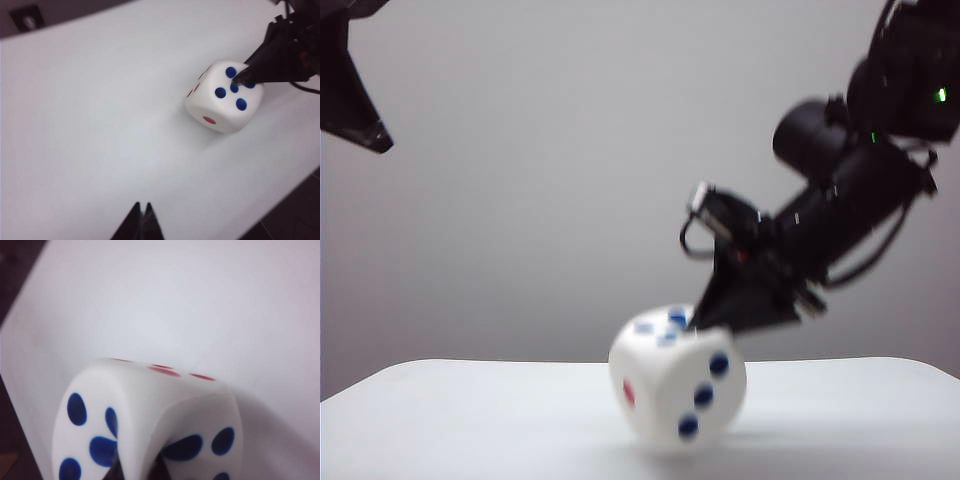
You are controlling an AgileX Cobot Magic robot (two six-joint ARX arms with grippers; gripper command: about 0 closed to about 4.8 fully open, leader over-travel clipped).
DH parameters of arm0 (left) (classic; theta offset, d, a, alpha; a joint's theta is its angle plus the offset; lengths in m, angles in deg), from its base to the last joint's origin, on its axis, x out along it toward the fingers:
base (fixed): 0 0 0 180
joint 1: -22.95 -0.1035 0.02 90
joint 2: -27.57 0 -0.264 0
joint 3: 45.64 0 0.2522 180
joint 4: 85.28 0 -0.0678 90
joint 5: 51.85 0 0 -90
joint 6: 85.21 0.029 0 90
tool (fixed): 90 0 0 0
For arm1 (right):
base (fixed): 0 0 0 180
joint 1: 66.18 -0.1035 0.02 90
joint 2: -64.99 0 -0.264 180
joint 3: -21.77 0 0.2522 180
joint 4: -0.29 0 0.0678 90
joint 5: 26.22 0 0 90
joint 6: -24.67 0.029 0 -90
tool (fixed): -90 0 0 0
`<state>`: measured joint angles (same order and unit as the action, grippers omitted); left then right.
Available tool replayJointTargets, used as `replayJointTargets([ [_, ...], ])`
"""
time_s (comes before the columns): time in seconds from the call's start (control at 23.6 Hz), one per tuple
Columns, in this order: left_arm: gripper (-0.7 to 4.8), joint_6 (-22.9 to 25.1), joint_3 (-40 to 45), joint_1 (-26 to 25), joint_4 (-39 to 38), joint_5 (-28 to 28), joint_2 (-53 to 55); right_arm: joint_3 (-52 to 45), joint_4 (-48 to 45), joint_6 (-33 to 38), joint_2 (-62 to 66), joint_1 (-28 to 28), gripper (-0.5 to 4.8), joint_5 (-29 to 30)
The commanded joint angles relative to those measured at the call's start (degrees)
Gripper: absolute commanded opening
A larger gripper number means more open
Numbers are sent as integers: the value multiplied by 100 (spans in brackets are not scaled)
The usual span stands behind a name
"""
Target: Pick up the dice on the table and roll the dice.
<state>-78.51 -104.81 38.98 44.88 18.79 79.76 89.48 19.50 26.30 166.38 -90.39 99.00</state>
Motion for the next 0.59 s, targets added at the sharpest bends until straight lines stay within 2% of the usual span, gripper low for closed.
replayJointTargets([
  [0.04,-5,11,-13,0,686,4,-11,376,382,-20,-245,74,13,-275],
  [0.21,-5,-129,-13,0,1054,7,-11,896,881,-26,-435,136,46,-356],
  [0.38,-5,-125,-13,0,1172,2,-11,1635,1298,-26,-761,136,57,-238],
  [0.42,-5,-125,-13,0,1191,2,-11,1851,1416,-24,-846,136,94,-138],
  [0.51,-5,-125,-13,0,1252,0,-11,2452,1735,-26,-1034,136,294,-37],
  [0.55,-5,-125,-13,0,1266,0,-11,2830,1947,-46,-1130,136,356,-46],
  [0.59,-5,-125,-13,0,1266,0,-11,3018,2052,-92,-1176,136,365,-46],
])
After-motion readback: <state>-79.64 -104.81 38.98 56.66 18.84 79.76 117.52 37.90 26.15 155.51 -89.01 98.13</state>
